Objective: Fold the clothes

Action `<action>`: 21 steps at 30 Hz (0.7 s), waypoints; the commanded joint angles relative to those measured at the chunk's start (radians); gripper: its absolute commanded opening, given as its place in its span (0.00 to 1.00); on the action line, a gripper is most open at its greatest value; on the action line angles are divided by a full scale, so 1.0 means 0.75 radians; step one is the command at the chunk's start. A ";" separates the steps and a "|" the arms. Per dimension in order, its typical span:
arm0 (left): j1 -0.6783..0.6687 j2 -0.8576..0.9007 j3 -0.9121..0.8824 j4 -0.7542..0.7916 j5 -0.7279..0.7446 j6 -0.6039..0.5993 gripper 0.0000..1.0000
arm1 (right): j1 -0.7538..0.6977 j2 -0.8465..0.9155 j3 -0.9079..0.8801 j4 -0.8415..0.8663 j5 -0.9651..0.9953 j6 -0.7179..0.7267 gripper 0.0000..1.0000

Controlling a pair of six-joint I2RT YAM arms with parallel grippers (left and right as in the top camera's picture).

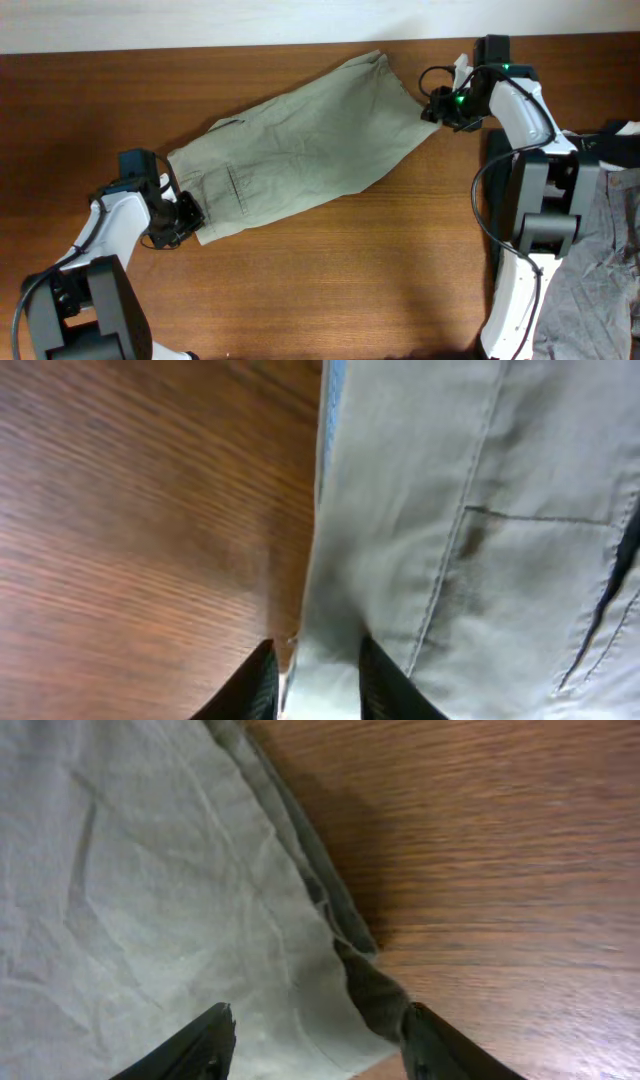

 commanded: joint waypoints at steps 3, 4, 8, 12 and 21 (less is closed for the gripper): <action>0.011 0.012 -0.024 0.056 -0.050 0.023 0.00 | 0.022 0.047 -0.059 -0.032 -0.006 -0.030 0.62; 0.023 0.012 -0.021 0.065 -0.144 0.023 0.00 | 0.022 0.047 -0.059 -0.050 -0.006 -0.030 0.61; 0.212 0.012 0.021 0.042 -0.273 0.022 0.00 | 0.003 0.039 -0.058 -0.215 -0.006 -0.032 0.62; 0.468 0.012 0.155 -0.016 -0.208 0.080 0.00 | 0.007 0.023 -0.058 -0.259 -0.141 -0.302 0.70; 0.172 0.013 0.156 -0.179 0.203 0.327 0.45 | 0.019 0.096 -0.058 0.028 -0.093 -0.192 0.50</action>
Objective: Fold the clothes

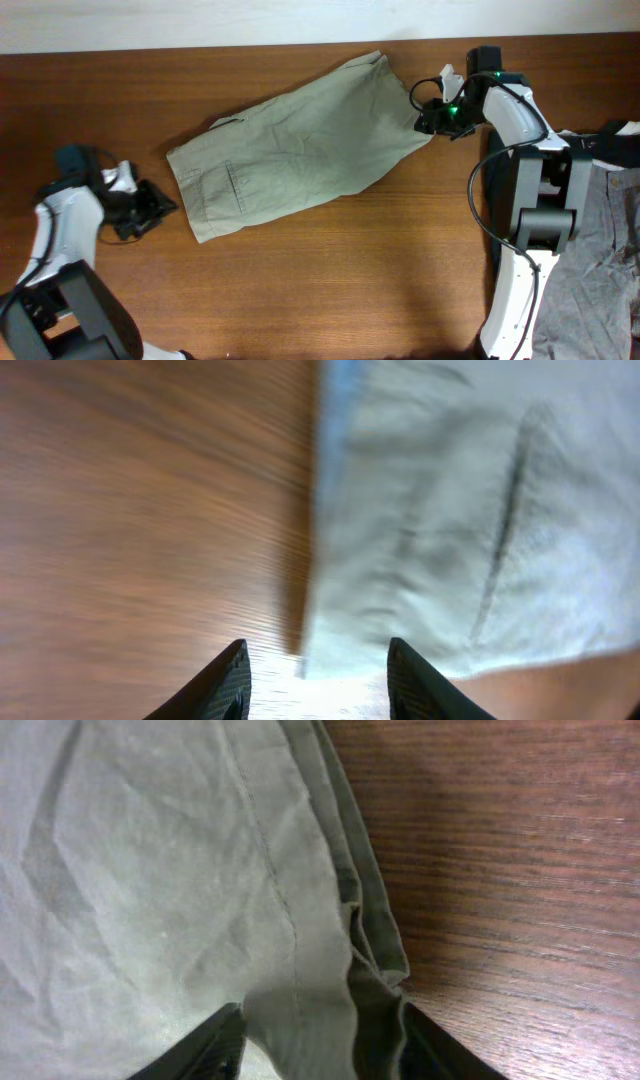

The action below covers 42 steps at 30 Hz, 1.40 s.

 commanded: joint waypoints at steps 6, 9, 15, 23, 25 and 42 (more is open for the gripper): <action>-0.236 0.192 -0.165 0.168 -0.094 -0.011 0.50 | 0.011 0.048 -0.001 -0.134 -0.058 0.020 0.61; -0.239 0.283 -0.165 0.235 0.037 -0.019 0.11 | 0.011 0.048 -0.001 -0.173 -0.058 0.020 0.61; -0.020 0.274 0.117 -0.086 -0.303 0.022 0.00 | 0.001 0.025 -0.001 -0.228 -0.057 0.020 0.60; 0.138 0.274 0.452 -0.144 -0.361 0.061 0.45 | 0.096 0.026 -0.001 -0.324 -0.318 -0.171 0.69; 0.136 0.274 0.452 -0.163 -0.288 0.066 0.45 | 0.179 0.032 -0.002 -0.315 -0.286 -0.184 0.65; -0.143 0.275 0.446 -0.209 -0.164 0.230 0.48 | 0.263 -0.050 0.092 -0.515 0.359 0.324 0.64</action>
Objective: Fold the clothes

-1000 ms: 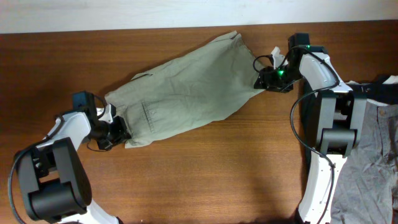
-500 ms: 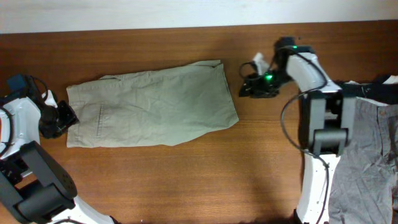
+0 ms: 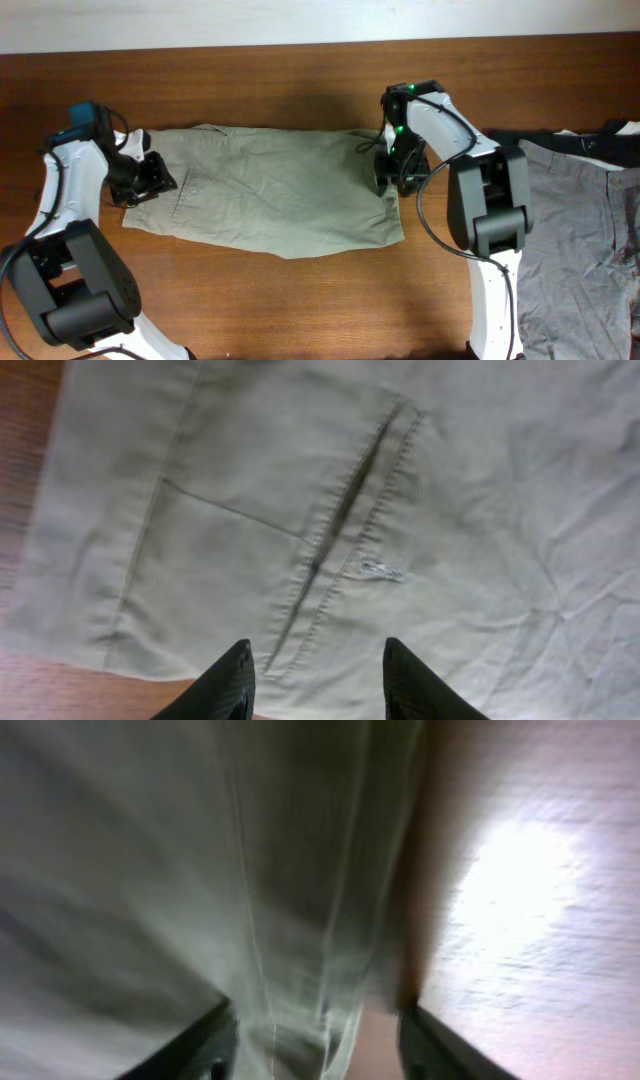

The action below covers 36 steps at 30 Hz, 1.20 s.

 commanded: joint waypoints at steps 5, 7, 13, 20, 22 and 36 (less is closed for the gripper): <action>-0.018 0.000 0.009 0.023 0.006 0.019 0.51 | -0.196 -0.052 0.085 0.454 -0.355 -0.241 0.62; -0.018 0.000 0.009 0.023 0.006 0.019 0.51 | -0.181 -0.037 0.085 0.472 -0.370 -0.226 0.56; -0.018 0.008 0.009 0.028 0.005 0.019 0.53 | -0.139 -0.072 0.117 0.443 -0.338 -0.234 0.04; -0.018 0.102 0.009 0.022 0.006 0.020 0.52 | -0.186 -0.082 0.151 0.324 -0.228 -0.232 0.68; -0.018 0.109 0.009 0.024 0.006 0.019 0.52 | -0.163 -0.082 0.051 0.340 -0.258 -0.232 0.60; -0.017 0.109 0.009 0.016 0.006 0.020 0.56 | -0.139 -0.115 0.034 0.335 -0.233 -0.232 0.44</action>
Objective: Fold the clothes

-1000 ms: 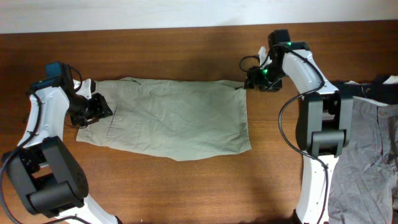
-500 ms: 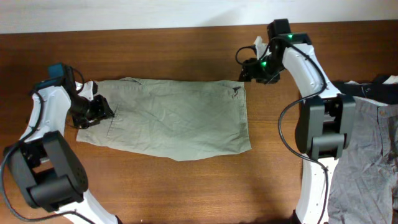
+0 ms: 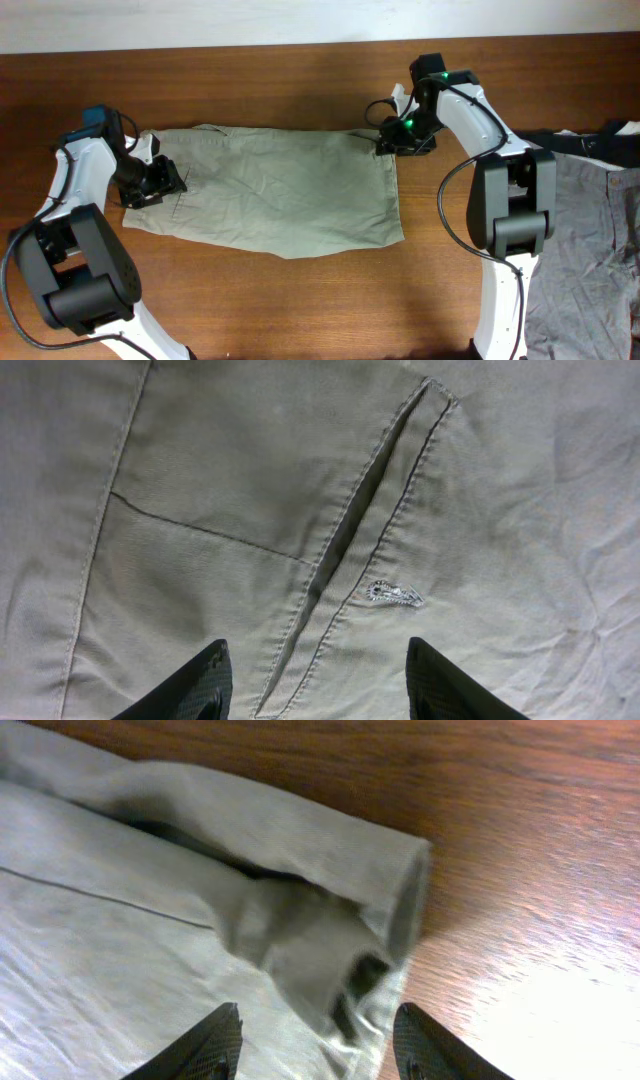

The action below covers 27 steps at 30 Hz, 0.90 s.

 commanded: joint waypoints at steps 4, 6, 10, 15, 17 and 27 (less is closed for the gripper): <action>-0.002 0.011 0.009 -0.002 0.006 0.016 0.56 | -0.005 -0.052 0.027 0.000 0.005 -0.009 0.19; -0.002 0.011 0.009 -0.002 0.006 0.016 0.57 | -0.004 -0.052 0.027 0.020 -0.033 -0.009 0.20; -0.002 0.011 0.009 -0.003 0.006 0.016 0.57 | -0.004 -0.041 0.017 0.063 -0.059 -0.008 0.40; -0.002 0.011 0.009 -0.010 0.006 0.016 0.57 | -0.019 -0.072 0.050 0.057 -0.064 -0.008 0.04; -0.002 0.011 0.009 -0.009 0.006 0.016 0.57 | -0.051 -0.160 0.160 -0.034 -0.058 -0.007 0.04; -0.002 0.011 0.009 0.004 0.006 0.016 0.57 | -0.068 -0.163 0.195 0.095 0.222 0.057 0.70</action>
